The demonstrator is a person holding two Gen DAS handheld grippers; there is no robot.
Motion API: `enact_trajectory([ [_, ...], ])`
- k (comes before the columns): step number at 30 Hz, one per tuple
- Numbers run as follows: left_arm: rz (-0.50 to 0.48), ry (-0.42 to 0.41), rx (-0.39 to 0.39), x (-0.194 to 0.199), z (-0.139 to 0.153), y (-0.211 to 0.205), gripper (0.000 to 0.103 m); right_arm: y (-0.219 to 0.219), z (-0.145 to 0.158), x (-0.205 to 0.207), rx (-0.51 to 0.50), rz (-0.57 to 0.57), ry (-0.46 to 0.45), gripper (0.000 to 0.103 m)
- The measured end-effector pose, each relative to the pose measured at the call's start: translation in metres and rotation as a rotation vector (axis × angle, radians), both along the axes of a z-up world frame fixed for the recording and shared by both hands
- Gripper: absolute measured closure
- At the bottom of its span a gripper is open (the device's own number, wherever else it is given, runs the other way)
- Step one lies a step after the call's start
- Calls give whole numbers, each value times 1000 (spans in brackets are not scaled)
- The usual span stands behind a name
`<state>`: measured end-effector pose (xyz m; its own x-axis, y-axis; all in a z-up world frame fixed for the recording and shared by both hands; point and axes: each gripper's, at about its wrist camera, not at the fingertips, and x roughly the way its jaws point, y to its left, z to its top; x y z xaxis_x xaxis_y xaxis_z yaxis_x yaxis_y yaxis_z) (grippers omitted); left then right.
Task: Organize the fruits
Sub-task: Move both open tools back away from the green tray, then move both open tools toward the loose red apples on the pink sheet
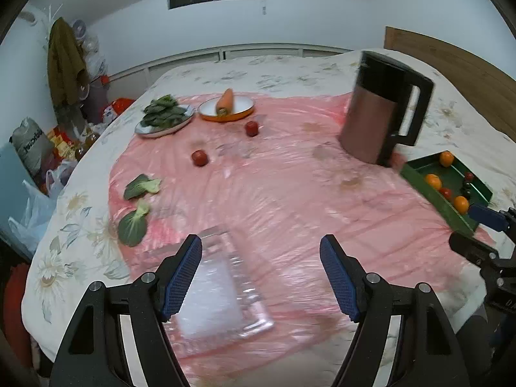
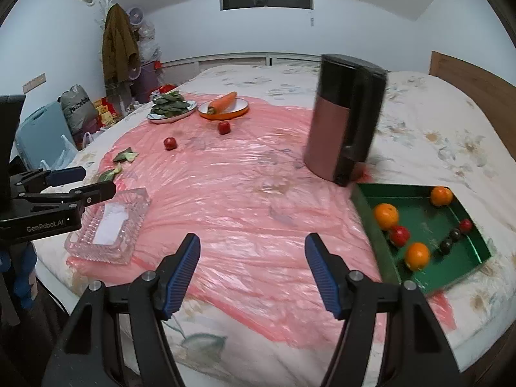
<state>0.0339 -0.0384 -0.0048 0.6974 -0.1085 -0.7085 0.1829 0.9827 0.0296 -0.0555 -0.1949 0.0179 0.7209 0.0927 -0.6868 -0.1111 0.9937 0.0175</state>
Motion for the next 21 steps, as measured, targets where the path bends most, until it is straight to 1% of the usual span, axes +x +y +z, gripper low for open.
enact_trajectory([
  [5, 29, 24, -2, 23, -8, 30, 33, 16, -5, 28, 1, 32, 18, 26],
  [10, 62, 64, -40, 54, -15, 61, 33, 27, -14, 71, 16, 65, 33, 26],
  [12, 69, 73, -41, 68, -18, 71, 33, 32, -19, 93, 23, 82, 42, 26],
  [16, 80, 102, -51, 106, -27, 86, 33, 41, -30, 134, 35, 114, 53, 26],
  [21, 62, 133, -83, 158, -39, 95, 38, 54, -41, 194, 32, 160, 59, 26],
])
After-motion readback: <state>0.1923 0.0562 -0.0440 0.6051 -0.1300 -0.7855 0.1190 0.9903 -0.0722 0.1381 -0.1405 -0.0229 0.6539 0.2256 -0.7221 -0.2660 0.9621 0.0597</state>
